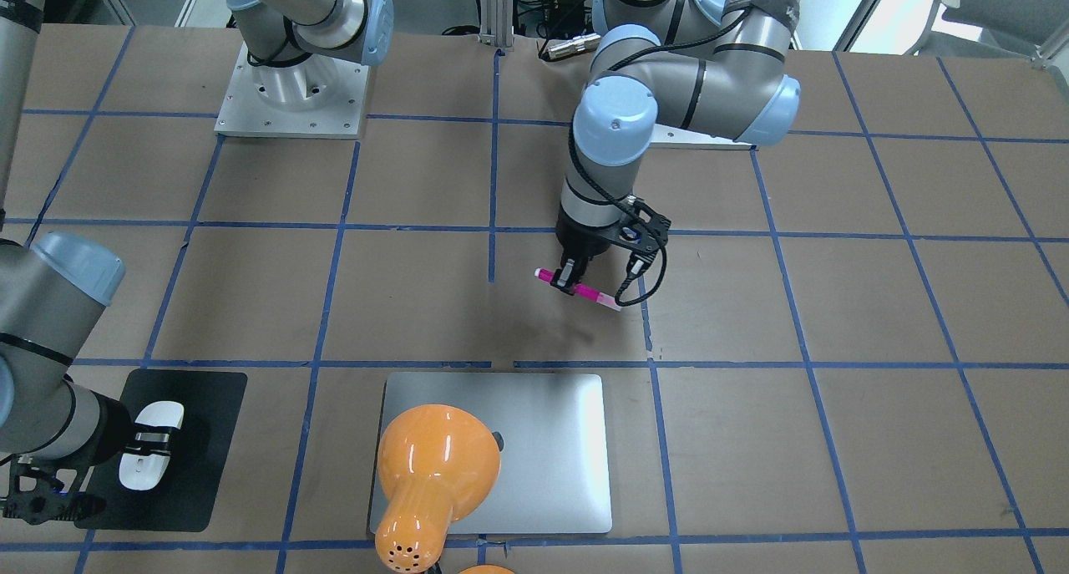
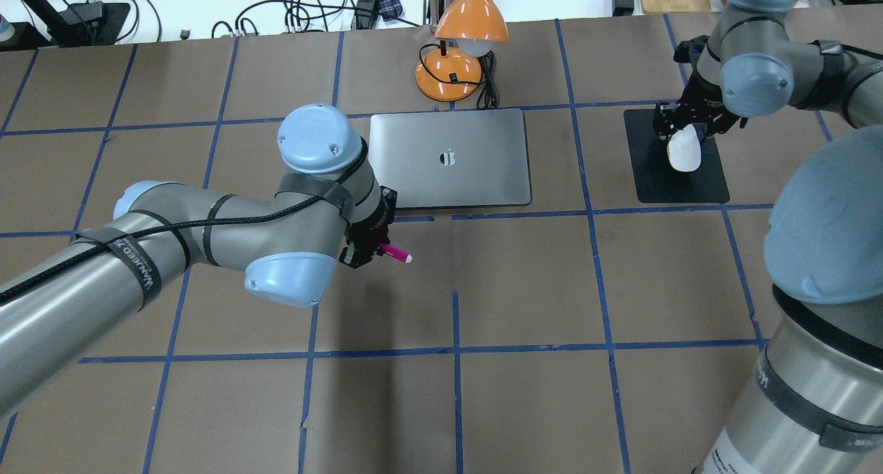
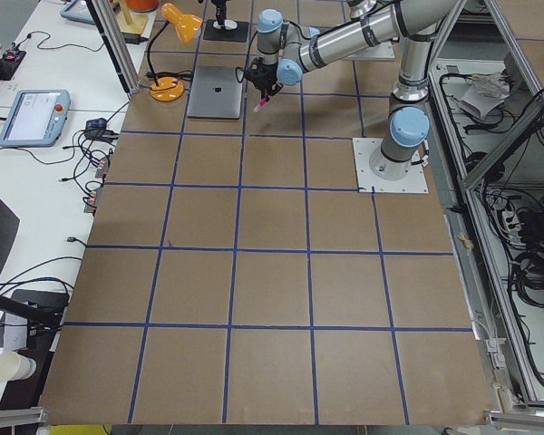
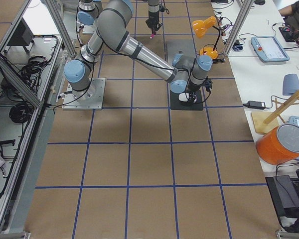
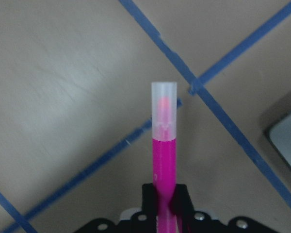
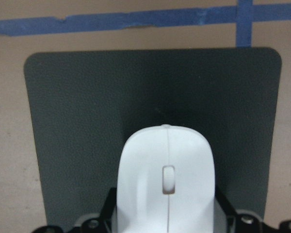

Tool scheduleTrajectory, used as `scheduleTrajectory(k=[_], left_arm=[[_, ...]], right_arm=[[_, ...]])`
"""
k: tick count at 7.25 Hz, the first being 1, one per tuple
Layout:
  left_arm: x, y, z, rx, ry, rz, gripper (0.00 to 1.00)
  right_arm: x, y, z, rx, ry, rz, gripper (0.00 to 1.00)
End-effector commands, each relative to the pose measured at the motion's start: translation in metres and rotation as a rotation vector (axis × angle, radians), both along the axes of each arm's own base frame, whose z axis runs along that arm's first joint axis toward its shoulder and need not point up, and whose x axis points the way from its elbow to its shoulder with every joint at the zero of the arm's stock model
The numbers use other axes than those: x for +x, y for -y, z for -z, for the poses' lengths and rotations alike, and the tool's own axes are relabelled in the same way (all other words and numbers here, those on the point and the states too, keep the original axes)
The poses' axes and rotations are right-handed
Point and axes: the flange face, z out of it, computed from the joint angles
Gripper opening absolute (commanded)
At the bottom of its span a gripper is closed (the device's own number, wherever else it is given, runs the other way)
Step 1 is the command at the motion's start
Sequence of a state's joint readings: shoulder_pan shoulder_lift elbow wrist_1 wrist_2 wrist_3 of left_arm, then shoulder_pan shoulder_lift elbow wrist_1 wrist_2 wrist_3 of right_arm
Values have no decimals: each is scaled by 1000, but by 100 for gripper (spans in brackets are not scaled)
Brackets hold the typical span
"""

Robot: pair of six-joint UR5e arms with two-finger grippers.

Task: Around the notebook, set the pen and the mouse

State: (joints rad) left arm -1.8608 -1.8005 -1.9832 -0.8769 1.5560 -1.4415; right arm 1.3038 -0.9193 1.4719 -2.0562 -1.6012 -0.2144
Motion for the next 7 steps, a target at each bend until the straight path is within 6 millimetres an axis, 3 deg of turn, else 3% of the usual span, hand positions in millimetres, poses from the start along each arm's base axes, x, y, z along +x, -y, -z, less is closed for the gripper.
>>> scheduleTrajectory(k=[1,2,3,4,5,7], left_arm=[[-67,-7,29,8,-38,-213,0],[-82,-12,50,41,-21,-228,0],[-87,-14,69,68,-5,-224,0],[-91,-14,72,66,-9,-233,0],[-98,-20,65,75,-43,-224,0],[-97,-18,60,78,-56,-228,0]], right_arm=[[0,1,15,19,5,-5,100],[1,4,-1,-1,-1,-2,100],[14,10,-36,-47,-22,-24,100],[34,11,-66,-55,-26,-53,100],[51,4,-111,-81,-27,-74,100],[86,-36,-185,-91,-23,-111,100]])
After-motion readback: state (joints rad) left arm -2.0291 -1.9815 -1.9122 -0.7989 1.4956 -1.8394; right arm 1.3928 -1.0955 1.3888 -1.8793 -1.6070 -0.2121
